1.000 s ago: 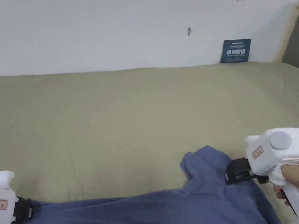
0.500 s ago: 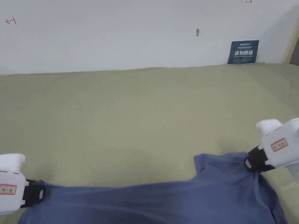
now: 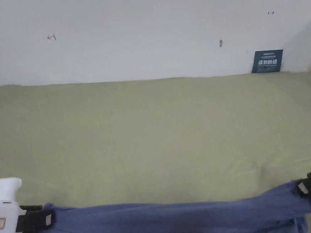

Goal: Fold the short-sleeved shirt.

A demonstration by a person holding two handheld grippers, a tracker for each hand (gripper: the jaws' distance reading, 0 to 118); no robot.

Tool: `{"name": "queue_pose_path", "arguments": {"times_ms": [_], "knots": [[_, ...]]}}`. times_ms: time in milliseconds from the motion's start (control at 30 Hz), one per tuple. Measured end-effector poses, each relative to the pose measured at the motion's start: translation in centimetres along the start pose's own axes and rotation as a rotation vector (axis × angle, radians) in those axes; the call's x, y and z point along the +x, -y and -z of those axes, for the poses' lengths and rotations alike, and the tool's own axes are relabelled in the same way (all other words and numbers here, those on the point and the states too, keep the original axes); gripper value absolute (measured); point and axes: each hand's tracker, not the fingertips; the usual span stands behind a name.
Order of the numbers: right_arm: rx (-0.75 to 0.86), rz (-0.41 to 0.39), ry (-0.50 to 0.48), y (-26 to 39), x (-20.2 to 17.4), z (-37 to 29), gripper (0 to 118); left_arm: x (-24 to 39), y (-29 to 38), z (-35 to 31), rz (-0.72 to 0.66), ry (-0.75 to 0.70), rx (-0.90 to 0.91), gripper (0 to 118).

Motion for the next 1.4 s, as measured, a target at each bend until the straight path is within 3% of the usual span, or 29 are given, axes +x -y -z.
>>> {"name": "queue_pose_path", "arguments": {"times_ms": [100, 233, 367, 400, 467, 533, 600, 667, 733, 867, 900, 967, 1000, 1033, 1267, 1400], "knots": [[-0.06, -0.018, -0.002, 4.8, -1.0, 0.0, 0, -0.2, 4.4, 0.3, -0.062, 0.005, -0.046, 3], [-0.133, 0.057, -0.017, 10.1, 0.6, 1.8, 0, 1.2, 9.9, 1.6, -0.112, 0.002, -0.115, 3], [-0.131, 0.114, 0.035, 13.1, 2.7, 3.4, 0, -0.5, 12.8, 4.1, -0.207, 0.014, -0.116, 4], [-0.123, 0.118, 0.036, 13.3, 2.9, 3.7, 0, -0.2, 13.1, 4.0, -0.223, 0.023, -0.109, 8], [-0.119, 0.134, 0.042, 13.4, 3.0, 4.0, 2, -0.4, 13.7, 4.1, -0.259, 0.057, -0.061, 30], [-0.12, 0.134, 0.034, 13.1, 3.0, 3.8, 32, 0.1, 13.5, 2.9, -0.27, 0.122, -0.013, 59], [-0.134, 0.087, 0.073, 12.4, 2.1, 3.1, 79, 0.8, 12.7, 1.7, -0.264, 0.089, -0.024, 90], [-0.126, 0.036, 0.089, 11.4, 1.2, 1.4, 74, 1.4, 11.5, -0.4, -0.216, 0.002, -0.023, 90], [-0.074, 0.001, 0.079, 10.1, 0.2, -0.8, 75, 2.1, 9.9, -2.9, -0.159, -0.029, 0.027, 90], [-0.017, 0.029, 0.071, 7.7, -2.2, -4.7, 69, 2.0, 6.7, -5.9, -0.123, -0.144, 0.04, 79], [-0.014, 0.026, 0.046, 7.0, -2.4, -4.9, 57, 2.1, 6.3, -6.3, -0.13, -0.141, 0.042, 59], [-0.006, 0.025, 0.015, 6.3, -3.3, -5.5, 18, 1.8, 5.5, -6.9, -0.138, -0.149, 0.077, 14], [-0.005, 0.007, -0.001, 6.2, -3.7, -5.5, 1, 1.7, 5.4, -6.9, -0.126, -0.136, 0.093, 8], [-0.013, -0.035, -0.016, 6.2, -4.1, -5.3, 0, 1.5, 5.4, -6.8, -0.118, -0.132, 0.099, 4], [-0.046, -0.061, -0.04, 6.8, -4.7, -3.9, 0, -0.7, 7.3, -4.7, -0.183, -0.089, 0.045, 0], [-0.049, -0.05, -0.048, 6.8, -4.3, -3.3, 0, -2.0, 8.4, -3.4, -0.292, 0.079, 0.05, 0]]}}
